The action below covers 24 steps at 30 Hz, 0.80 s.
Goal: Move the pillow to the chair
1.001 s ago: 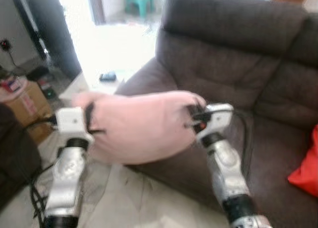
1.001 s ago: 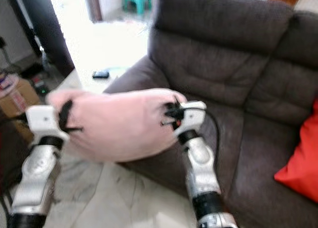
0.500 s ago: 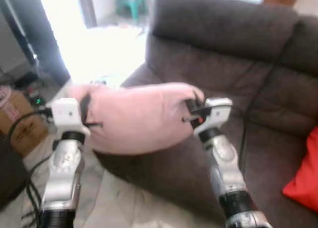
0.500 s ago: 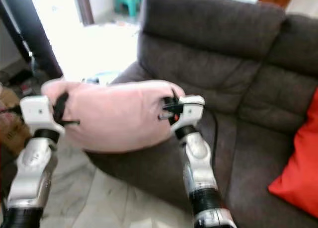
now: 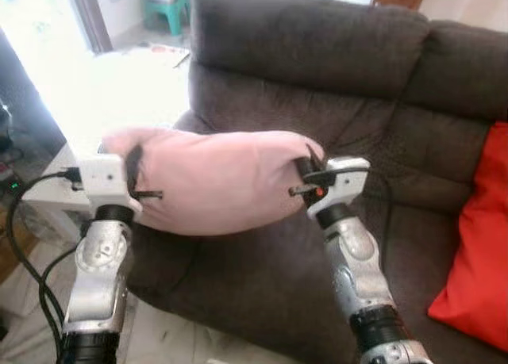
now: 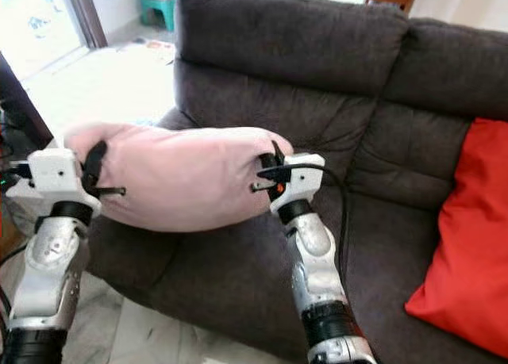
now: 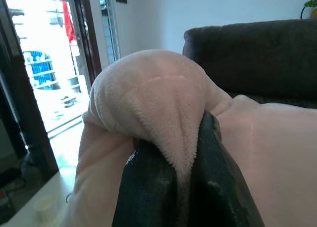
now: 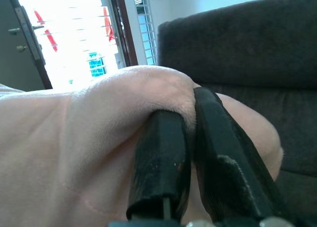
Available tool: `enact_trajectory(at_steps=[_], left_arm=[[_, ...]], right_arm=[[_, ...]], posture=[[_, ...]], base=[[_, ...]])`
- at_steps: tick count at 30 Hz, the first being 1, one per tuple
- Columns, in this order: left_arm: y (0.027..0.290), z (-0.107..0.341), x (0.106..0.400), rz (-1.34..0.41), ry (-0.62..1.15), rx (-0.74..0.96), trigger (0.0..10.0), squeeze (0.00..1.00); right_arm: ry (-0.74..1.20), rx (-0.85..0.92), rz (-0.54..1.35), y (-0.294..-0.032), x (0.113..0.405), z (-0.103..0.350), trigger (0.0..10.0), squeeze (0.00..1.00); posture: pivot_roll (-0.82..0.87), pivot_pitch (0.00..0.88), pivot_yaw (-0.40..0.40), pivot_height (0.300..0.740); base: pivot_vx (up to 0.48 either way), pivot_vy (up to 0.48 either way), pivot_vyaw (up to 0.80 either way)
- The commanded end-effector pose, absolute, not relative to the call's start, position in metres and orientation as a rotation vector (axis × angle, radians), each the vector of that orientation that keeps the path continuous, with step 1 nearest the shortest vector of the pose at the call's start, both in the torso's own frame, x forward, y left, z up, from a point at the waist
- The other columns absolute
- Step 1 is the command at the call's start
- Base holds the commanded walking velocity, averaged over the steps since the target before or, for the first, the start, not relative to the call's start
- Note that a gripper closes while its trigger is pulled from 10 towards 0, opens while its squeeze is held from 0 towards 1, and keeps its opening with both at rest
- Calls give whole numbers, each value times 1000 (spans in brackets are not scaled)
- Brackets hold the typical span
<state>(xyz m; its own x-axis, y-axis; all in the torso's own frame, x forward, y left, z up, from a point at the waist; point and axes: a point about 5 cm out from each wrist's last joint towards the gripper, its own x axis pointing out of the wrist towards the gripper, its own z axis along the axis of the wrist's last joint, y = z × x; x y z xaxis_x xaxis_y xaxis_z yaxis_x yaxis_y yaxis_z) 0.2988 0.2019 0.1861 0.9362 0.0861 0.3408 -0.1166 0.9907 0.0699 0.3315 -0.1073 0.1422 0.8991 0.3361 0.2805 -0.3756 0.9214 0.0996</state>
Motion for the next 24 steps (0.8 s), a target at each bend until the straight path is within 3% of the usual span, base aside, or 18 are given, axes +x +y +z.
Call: enact_trajectory(at_steps=[1,12,16,24], left_arm=[[193,197,298,65,-400,98,10000,0],[191,194,300,49,-378,74,10000,0],[189,174,304,-1,-250,-9,10000,0],[179,150,303,-89,-98,10,10000,0]], right_arm=[[-332,152,358,-111,333,158,10000,0],[-325,141,364,-110,333,158,10000,0],[-304,110,363,-108,337,159,10000,0],[-203,-25,378,-103,359,162,10000,0]], posture=[[131,56,-11,740],[127,63,-12,740],[126,64,-11,740],[124,67,-14,740]], base=[[326,0,0],[322,0,0],[0,0,0],[0,0,0]])
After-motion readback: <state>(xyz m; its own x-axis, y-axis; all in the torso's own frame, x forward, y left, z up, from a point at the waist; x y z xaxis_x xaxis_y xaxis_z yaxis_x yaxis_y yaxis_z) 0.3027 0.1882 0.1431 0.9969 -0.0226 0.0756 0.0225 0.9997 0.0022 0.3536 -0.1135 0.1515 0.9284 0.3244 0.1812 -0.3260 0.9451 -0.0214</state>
